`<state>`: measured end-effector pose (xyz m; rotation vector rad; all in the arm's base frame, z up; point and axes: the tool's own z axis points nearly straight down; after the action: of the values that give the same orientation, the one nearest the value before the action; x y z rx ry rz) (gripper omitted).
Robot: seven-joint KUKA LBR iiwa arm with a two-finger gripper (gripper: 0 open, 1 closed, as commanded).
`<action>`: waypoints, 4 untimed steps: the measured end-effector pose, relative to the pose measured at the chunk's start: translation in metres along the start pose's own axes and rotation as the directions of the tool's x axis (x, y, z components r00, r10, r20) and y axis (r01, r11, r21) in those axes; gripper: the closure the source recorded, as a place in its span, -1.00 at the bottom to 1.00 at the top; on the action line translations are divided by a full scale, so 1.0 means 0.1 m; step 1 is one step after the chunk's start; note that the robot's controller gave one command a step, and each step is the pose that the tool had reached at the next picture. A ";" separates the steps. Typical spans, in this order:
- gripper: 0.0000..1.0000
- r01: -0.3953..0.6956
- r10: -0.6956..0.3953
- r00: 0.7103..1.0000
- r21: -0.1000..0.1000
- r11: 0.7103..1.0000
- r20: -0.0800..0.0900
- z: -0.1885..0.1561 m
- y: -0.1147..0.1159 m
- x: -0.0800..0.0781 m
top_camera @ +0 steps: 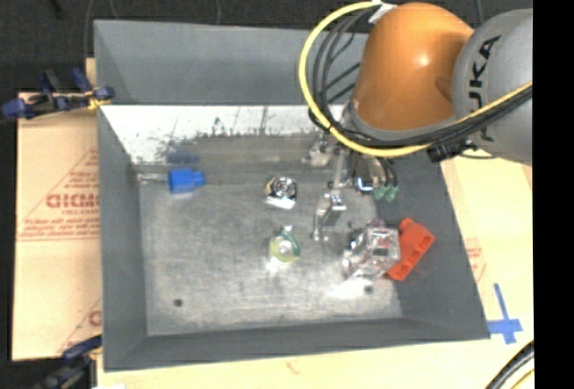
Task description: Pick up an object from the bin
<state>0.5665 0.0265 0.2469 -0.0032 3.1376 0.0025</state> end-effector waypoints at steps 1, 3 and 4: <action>-1.00 -0.058 0.058 0.998 0.000 0.998 -0.010 1.25 -0.32 0.24; 1.00 0.000 0.000 1.000 0.001 1.000 0.001 1.62 0.04 -0.02; 1.00 0.001 -0.001 1.000 -0.001 1.000 0.006 0.71 0.08 0.00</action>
Offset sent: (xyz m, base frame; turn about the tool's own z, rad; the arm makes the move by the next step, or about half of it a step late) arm -0.0217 -0.0314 -0.1207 0.0562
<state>0.5667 0.0346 0.1762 -0.0046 3.1314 0.0034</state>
